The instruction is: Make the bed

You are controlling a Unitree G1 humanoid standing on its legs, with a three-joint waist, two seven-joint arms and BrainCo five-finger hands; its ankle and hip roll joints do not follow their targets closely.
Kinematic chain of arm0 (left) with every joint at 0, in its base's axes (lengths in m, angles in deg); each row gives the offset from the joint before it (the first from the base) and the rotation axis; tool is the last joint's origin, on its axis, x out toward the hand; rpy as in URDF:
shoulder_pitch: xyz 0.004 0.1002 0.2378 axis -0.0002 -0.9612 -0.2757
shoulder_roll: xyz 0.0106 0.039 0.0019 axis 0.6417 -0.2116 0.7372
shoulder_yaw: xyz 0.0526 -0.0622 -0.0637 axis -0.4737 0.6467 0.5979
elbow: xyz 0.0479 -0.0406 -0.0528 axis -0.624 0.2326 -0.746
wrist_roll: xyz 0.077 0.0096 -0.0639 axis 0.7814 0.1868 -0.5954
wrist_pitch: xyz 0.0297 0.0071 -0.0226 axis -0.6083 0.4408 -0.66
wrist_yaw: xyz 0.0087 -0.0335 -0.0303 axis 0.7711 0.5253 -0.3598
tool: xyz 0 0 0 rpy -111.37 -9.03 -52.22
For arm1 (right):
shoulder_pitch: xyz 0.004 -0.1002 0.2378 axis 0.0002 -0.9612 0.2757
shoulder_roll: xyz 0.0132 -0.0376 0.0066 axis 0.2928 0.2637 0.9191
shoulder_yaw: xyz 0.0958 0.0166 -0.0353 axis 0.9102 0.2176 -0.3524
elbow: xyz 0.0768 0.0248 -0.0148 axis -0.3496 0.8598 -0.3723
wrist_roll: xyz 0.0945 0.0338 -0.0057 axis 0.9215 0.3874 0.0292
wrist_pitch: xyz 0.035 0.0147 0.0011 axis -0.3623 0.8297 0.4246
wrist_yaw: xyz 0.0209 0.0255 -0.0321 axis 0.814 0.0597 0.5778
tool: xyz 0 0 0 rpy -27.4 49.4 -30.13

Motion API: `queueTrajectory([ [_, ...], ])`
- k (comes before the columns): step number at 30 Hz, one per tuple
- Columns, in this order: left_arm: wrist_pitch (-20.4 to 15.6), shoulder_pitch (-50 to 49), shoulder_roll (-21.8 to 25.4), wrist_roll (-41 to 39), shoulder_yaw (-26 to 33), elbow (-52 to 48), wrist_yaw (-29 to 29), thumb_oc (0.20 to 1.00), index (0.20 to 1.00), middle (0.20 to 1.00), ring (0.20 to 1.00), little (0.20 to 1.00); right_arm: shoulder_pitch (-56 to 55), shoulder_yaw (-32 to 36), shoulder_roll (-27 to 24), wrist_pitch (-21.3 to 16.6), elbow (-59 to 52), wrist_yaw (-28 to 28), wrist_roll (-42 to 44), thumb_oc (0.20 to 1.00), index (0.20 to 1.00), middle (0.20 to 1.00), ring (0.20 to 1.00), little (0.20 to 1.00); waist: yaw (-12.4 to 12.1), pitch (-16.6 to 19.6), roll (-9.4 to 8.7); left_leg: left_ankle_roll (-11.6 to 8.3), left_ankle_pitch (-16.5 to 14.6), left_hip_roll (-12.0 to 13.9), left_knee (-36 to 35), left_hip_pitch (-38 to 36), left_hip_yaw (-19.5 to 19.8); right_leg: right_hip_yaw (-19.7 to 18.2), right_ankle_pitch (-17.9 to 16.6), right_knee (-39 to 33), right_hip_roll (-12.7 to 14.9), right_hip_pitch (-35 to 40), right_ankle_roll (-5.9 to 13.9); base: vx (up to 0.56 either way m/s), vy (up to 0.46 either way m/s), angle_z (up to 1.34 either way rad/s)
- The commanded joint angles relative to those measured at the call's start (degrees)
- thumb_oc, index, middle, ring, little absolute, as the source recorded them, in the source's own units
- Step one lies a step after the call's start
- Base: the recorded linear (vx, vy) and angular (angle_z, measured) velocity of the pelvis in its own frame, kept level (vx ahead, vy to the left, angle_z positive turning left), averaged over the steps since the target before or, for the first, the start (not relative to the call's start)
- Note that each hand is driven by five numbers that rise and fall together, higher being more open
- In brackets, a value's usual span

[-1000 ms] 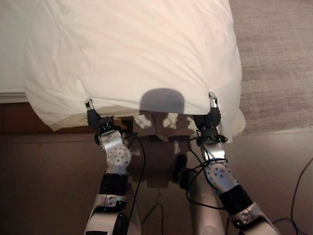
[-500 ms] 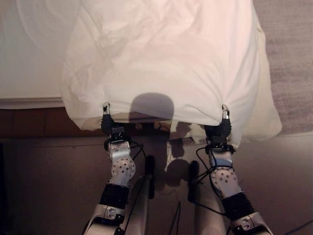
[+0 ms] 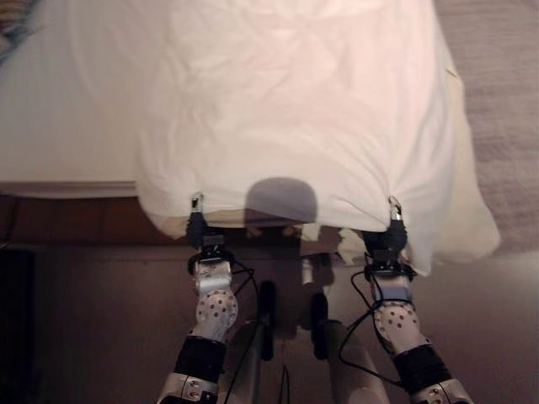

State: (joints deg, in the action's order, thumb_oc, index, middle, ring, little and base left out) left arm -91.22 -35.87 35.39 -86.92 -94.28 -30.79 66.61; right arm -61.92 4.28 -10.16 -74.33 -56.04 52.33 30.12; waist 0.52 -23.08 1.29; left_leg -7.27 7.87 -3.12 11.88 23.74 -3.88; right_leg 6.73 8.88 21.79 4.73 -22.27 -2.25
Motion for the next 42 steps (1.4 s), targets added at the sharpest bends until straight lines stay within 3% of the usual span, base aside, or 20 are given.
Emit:
queueTrajectory([
  [1,-5.9,-4.6,3.0,1.5,7.3,-5.3,-2.8,0.2,0.2,0.2,0.2,0.2,-4.3,6.2,-3.8,-4.6,-2.3,1.6,-2.2,0.2,0.2,0.2,0.2,0.2,-0.1,5.7,-1.73,4.86,-6.1,3.9,3.4,0.8,1.5,0.0,-4.9,-8.6,-1.0,2.0,5.63,0.07,0.056,0.12],
  [4,-7.1,-4.4,3.8,3.0,8.0,-6.3,-1.1,0.2,0.2,0.2,0.2,0.2,-3.9,5.6,-3.8,-4.8,-1.9,1.5,-1.9,0.2,0.2,0.2,0.2,0.2,-1.4,5.9,-3.24,3.32,-0.4,10.1,-4.9,-0.5,12.3,-2.2,-3.1,-5.0,0.5,0.5,5.97,0.08,0.225,0.11],
  [7,-7.8,-3.9,4.5,3.2,8.4,-5.8,-0.6,0.2,0.2,0.2,0.2,0.2,-3.7,5.6,-3.9,-5.0,-1.6,1.5,-1.3,0.2,0.2,0.2,0.2,0.2,-2.3,6.3,-3.18,1.0,3.8,15.6,-13.0,-2.4,15.2,-3.8,-2.6,-2.1,1.5,-1.6,7.34,0.04,0.407,-0.06],
  [8,-7.8,-3.8,4.6,3.1,8.3,-5.5,-0.5,0.2,0.2,0.2,0.2,0.2,-3.6,5.8,-3.9,-4.9,-1.5,1.6,-1.0,0.2,0.2,0.2,0.2,0.2,-2.6,6.3,-3.03,0.62,4.1,15.7,-13.3,-2.8,15.9,-4.2,-3.0,-2.2,2.1,-1.9,7.97,0.0,0.538,-0.21],
  [10,-7.8,-3.4,4.9,2.6,7.8,-4.3,-0.9,0.2,0.2,0.2,0.2,0.2,-3.2,5.6,-3.7,-4.7,-1.6,1.5,-0.5,0.2,0.2,0.2,0.2,0.2,-2.8,5.9,-3.13,1.23,-1.4,11.1,-7.6,-2.7,17.7,-5.6,-6.1,-4.7,5.3,-1.3,10.36,-0.03,0.654,-0.24],
  [12,-7.8,-3.2,5.1,0.5,6.9,-3.0,-2.5,0.2,0.2,0.2,0.2,0.2,-3.7,5.7,-3.3,-4.5,-2.3,1.6,-0.5,0.2,0.2,0.2,0.2,0.2,-2.5,5.4,-4.05,2.67,-7.3,5.0,0.3,0.1,15.6,-7.4,-11.4,-10.8,10.2,0.7,12.47,-0.03,0.725,-0.2],
  [14,-6.9,-2.7,6.6,0.8,5.5,-1.6,-3.2,0.2,0.2,0.2,0.2,0.2,-3.6,6.2,-2.4,-4.9,-1.8,0.9,-1.1,0.2,0.2,0.2,0.2,0.2,-2.5,4.7,-4.16,4.67,-9.6,1.5,3.4,2.1,13.0,-7.3,-18.1,-15.7,13.8,1.9,12.81,0.0,0.702,0.18],
  [16,-6.2,-3.7,7.1,-0.1,5.3,-1.0,-3.9,0.2,0.2,0.2,0.2,0.2,-2.8,5.7,-1.4,-4.8,-1.0,0.6,-2.0,0.2,0.2,0.2,0.2,0.2,-2.5,4.9,-4.1,6.4,-10.1,0.5,2.3,1.7,11.7,-5.5,-22.4,-19.2,15.6,1.5,12.29,0.01,0.611,0.27],
  [17,-5.8,-4.3,7.5,1.0,5.5,-0.6,-3.3,0.2,0.2,0.2,0.2,0.2,-2.1,5.3,-0.6,-4.5,0.1,0.4,-3.3,0.2,0.2,0.2,0.2,0.2,-2.9,5.2,-4.1,6.59,-9.8,0.1,1.9,1.5,10.3,-2.4,-23.1,-20.7,15.3,1.9,12.36,0.01,0.527,-0.09],
  [19,-5.5,-4.4,7.7,1.5,5.7,-0.3,-2.8,0.2,0.2,0.2,0.2,0.2,-1.7,4.7,-0.3,-4.0,0.6,0.2,-3.4,0.2,0.2,0.2,0.2,0.2,-2.6,5.5,-3.56,6.85,-8.4,0.0,-0.4,0.5,9.9,-1.2,-18.4,-19.3,11.7,2.0,11.02,0.0,0.453,-0.51],
  [23,-4.4,-4.9,7.0,3.4,5.4,-0.4,-1.0,0.2,0.2,0.2,0.2,0.2,-2.3,3.7,-0.2,-4.6,1.1,-0.5,-3.9,0.2,0.2,0.2,0.2,0.2,-2.1,6.2,-4.34,7.18,-6.0,-1.7,-7.6,-1.7,8.1,0.5,-13.2,-17.8,2.2,0.6,9.42,-0.02,0.281,-0.18],
  [27,-4.4,-6.3,5.8,4.2,4.5,-0.5,0.1,0.2,0.2,0.2,0.2,0.2,-3.0,2.8,0.0,-5.3,2.0,-0.5,-4.7,0.2,0.2,0.2,0.2,0.2,-1.7,6.4,-4.9,6.96,-5.4,-3.7,-9.7,-3.8,5.6,3.1,-12.5,-17.8,-3.3,0.0,8.67,0.03,0.118,-0.11],
  [29,-3.9,-7.1,5.4,5.1,3.2,-0.9,1.0,0.2,0.2,0.2,0.2,0.2,-4.1,2.7,-0.5,-5.4,1.7,-0.6,-5.0,0.2,0.2,0.2,0.2,0.2,-0.8,6.5,-4.53,7.37,-5.9,-4.7,-9.4,-4.8,5.1,1.1,-11.7,-16.8,-5.3,-0.2,8.2,0.06,0.078,-0.26],
  [32,-3.9,-7.4,4.4,4.7,2.6,-1.3,1.3,0.2,0.2,0.2,0.2,0.2,-4.8,2.7,-1.2,-5.3,1.5,-0.8,-5.1,0.2,0.2,0.2,0.2,0.2,-0.9,6.2,-3.63,7.73,-6.8,-5.2,-8.0,-5.2,3.9,0.9,-10.7,-15.8,-4.9,0.7,7.45,0.01,0.027,-0.11],
  [35,-4.4,-8.0,2.6,3.5,2.4,-0.1,1.1,0.2,0.2,0.2,0.2,0.2,-5.0,3.2,-2.8,-4.8,2.7,-1.8,-6.5,0.2,0.2,0.2,0.2,0.2,-0.5,6.9,-1.28,6.24,-7.4,-5.3,-4.5,-4.4,1.4,0.3,-11.7,-18.6,-4.0,2.7,7.45,0.02,-0.032,-0.06],
  [38,-4.2,-7.7,1.7,3.0,1.8,-0.1,0.1,0.2,0.2,0.2,0.2,0.2,-5.9,4.8,-5.2,-4.8,2.9,-2.3,-8.3,0.2,0.2,0.2,0.2,0.2,0.2,5.8,0.06,-0.23,-2.9,-4.3,6.3,0.5,-2.0,1.7,-10.8,-19.9,-2.1,5.0,6.61,-0.05,-0.102,0.16],
  [39,-4.7,-7.4,1.4,2.7,1.7,0.0,0.0,0.2,0.2,0.2,0.2,0.2,-5.6,5.1,-5.5,-4.7,3.7,-2.3,-8.2,0.2,0.2,0.2,0.2,0.2,-0.3,5.2,0.3,-1.94,-1.8,-4.8,8.4,1.1,-0.9,1.8,-10.3,-18.8,-2.2,4.8,5.99,-0.04,-0.045,0.48],
  [40,-4.7,-7.4,1.4,2.7,1.7,0.0,0.0,0.2,0.2,0.2,0.2,0.2,-5.5,5.1,-5.5,-4.7,3.8,-2.3,-8.2,0.2,0.2,0.2,0.2,0.2,-0.3,5.2,0.31,-1.94,-1.8,-4.8,8.4,1.1,-0.9,1.8,-10.3,-18.7,-2.2,4.8,5.99,-0.02,-0.074,0.41],
  [41,-5.0,-7.5,1.0,2.1,2.1,0.2,0.5,0.2,0.2,0.2,0.2,0.2,-5.1,5.1,-5.4,-5.0,5.1,-2.9,-8.2,0.2,0.2,0.2,0.2,0.2,-0.1,5.2,0.27,-0.11,-3.9,-3.6,8.5,0.6,-1.5,1.8,-9.5,-16.4,-2.0,4.1,5.73,-0.02,-0.064,0.14],
  [42,-5.2,-7.4,0.9,2.3,2.7,0.1,1.0,0.2,0.2,0.2,0.2,0.2,-4.7,5.1,-5.4,-5.2,5.6,-3.6,-8.7,0.2,0.2,0.2,0.2,0.2,0.1,5.3,-0.04,2.04,-5.6,-0.1,7.9,0.1,-2.4,1.3,-8.6,-14.6,-1.3,3.3,5.61,0.0,-0.056,0.02],
])
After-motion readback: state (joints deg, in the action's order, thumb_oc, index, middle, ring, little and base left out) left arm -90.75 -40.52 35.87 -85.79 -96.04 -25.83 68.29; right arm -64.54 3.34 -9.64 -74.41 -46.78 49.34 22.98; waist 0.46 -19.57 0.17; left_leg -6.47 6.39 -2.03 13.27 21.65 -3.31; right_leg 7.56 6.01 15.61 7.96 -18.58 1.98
